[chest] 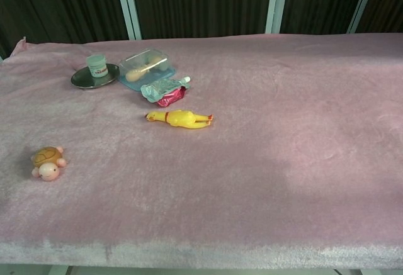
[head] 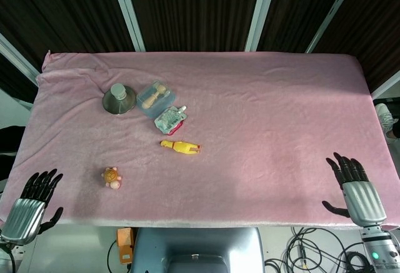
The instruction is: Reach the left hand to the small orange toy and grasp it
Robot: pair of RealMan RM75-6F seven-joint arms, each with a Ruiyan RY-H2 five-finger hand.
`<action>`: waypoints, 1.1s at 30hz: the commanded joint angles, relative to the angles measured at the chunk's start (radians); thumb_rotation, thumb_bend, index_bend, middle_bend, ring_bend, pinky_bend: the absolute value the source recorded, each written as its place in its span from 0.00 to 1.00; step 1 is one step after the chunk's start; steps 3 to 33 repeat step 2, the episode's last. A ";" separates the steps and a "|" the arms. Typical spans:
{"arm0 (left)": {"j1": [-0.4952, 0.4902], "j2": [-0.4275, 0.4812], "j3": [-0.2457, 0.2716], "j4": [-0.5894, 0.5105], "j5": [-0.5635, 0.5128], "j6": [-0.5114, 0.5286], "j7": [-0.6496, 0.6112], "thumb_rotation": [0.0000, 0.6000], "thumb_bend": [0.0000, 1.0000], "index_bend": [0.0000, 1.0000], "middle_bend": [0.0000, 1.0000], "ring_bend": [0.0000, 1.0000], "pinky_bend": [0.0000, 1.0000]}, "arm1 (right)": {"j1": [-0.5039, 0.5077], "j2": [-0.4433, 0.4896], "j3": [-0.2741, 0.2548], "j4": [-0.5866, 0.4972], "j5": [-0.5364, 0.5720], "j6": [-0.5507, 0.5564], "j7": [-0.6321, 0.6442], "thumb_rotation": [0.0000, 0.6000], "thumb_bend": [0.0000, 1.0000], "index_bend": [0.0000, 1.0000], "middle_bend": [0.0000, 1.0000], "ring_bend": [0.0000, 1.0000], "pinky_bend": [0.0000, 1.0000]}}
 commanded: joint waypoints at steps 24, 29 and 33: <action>0.005 -0.012 -0.007 0.021 0.006 -0.006 -0.004 1.00 0.36 0.00 0.00 0.00 0.00 | 0.007 -0.008 0.000 0.000 0.007 -0.017 -0.015 1.00 0.25 0.00 0.00 0.00 0.00; 0.005 -0.012 -0.007 0.021 0.006 -0.006 -0.004 1.00 0.36 0.00 0.00 0.00 0.00 | 0.007 -0.008 0.000 0.000 0.007 -0.017 -0.015 1.00 0.25 0.00 0.00 0.00 0.00; 0.005 -0.012 -0.007 0.021 0.006 -0.006 -0.004 1.00 0.36 0.00 0.00 0.00 0.00 | 0.007 -0.008 0.000 0.000 0.007 -0.017 -0.015 1.00 0.25 0.00 0.00 0.00 0.00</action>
